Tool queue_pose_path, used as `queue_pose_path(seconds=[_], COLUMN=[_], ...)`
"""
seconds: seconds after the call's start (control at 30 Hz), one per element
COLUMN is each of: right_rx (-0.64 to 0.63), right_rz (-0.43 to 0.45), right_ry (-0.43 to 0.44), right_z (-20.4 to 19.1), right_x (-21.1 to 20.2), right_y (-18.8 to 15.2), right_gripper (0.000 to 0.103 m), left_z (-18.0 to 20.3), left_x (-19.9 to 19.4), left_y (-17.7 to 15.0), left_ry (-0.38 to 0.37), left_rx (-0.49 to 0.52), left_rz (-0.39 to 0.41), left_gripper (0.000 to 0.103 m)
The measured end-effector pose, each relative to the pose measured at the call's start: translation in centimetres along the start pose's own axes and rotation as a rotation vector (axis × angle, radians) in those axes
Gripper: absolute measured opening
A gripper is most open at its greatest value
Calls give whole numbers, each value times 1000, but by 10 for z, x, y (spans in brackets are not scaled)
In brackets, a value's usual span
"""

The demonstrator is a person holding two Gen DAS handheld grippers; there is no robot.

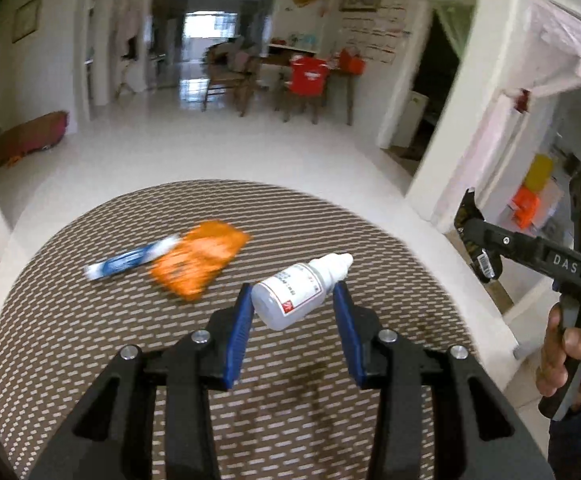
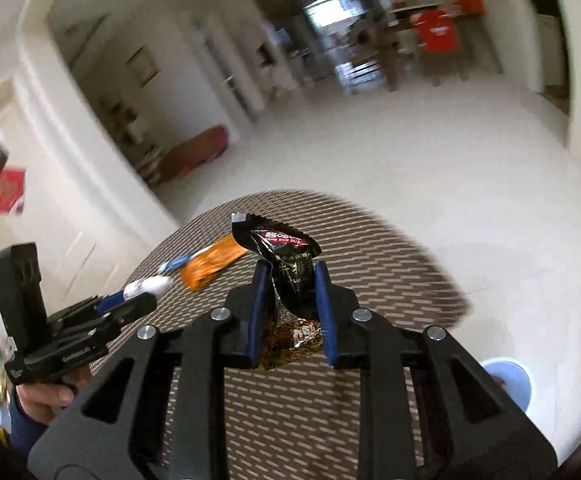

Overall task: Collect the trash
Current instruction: 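Carry the bottle and black wrapper over the blue bucket and open both tools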

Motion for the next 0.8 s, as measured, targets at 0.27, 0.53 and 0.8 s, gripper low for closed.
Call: queue_pose_path(seconds=[0.27,0.53,0.8], right_rx=[215,381,524], right_rz=[89,61,4], right_ry=[-124,-190,-198], right_z=[122,202,260], right_x=[-77,-94,-86], right_y=[-29,-68,-101], right_gripper=[23,24,24], left_z=[124,220,291], left_x=[33,80,154], left_y=[13,13,-7], left_ry=[-110,-182,-145], left_rx=[184,306,452], left_rz=[-41,-143,-299], left_gripper=[40,40,40])
Point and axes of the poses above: each gripper's, at about its wrist camera, not at the fingertips, and x roughly the way its jaws point, z to its right, y to its top, the point moved 8 cm from there along x, roughly the way its jaws point, and after that the axes turned 14 degrees about -z, right-handed, at the moved point
